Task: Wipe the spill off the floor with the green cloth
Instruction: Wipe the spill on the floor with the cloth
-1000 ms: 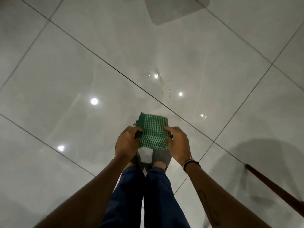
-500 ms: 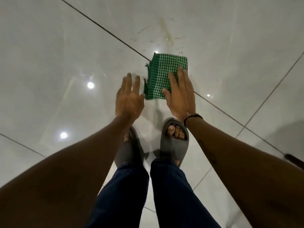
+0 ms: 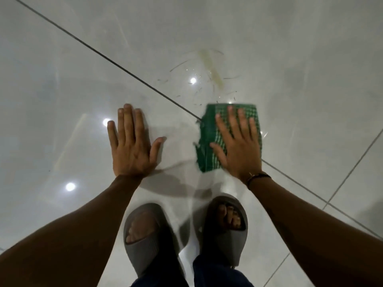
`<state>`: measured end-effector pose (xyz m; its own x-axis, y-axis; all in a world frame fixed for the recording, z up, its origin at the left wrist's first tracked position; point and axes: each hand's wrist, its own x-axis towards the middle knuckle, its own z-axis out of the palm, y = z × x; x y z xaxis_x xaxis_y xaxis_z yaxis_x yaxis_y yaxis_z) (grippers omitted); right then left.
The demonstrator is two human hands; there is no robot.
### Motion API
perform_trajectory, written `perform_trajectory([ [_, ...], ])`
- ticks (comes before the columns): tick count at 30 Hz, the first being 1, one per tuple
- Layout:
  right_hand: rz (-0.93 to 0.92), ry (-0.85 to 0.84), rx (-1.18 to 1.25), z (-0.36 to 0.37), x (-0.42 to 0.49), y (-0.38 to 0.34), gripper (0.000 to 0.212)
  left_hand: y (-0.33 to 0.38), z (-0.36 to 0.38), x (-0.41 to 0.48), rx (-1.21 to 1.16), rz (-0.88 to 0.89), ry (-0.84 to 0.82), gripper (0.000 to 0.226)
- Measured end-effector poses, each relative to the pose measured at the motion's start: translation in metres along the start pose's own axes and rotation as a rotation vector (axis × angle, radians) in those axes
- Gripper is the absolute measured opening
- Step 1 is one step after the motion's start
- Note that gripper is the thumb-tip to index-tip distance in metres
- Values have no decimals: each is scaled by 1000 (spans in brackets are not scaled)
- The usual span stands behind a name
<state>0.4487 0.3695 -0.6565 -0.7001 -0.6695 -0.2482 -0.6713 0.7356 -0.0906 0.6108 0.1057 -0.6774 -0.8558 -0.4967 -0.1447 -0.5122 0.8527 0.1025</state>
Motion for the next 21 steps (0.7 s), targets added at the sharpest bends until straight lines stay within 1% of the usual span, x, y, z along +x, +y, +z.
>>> perform_trajectory([
  [2,194,81,45,-8,37,0,78,-3,2,-1,5,9,30,98],
  [3,260,118,46,-11,59,-6,76,-3,4,-1,8,23,42,98],
  [4,274,133,41,-15,77,-15,74,-3,4,-1,9,34,48,97],
  [5,234,130,30,-16,89,-26,72,-4,5,-1,7,39,49,97],
  [6,152,113,21,-15,92,-36,71,-4,5,-1,5,38,47,97],
  [8,-24,76,13,-9,72,-42,70,-4,5,-3,-2,33,45,98],
  [9,-71,57,9,-5,53,-38,70,-4,6,-4,0,30,44,99],
  [10,-68,30,8,-3,35,-30,71,-4,7,-4,3,27,50,99],
  [11,-12,17,15,-3,22,-20,72,-4,9,-3,3,25,62,99],
  [12,97,19,28,-3,17,-12,74,-5,12,-3,4,29,73,100],
  [13,249,35,37,-5,22,-8,74,-6,15,-2,8,37,83,100],
  [15,556,139,47,-17,61,-15,75,-4,16,2,17,55,108,99],
  [16,614,179,60,-20,86,-23,76,-4,17,2,18,54,104,99],
  [17,575,186,75,-23,109,-34,76,-5,17,0,10,46,94,98],
  [19,362,157,72,-22,135,-54,78,-5,16,-4,-4,45,84,97],
  [21,155,131,40,-16,128,-68,82,-5,13,-4,-9,41,74,97],
])
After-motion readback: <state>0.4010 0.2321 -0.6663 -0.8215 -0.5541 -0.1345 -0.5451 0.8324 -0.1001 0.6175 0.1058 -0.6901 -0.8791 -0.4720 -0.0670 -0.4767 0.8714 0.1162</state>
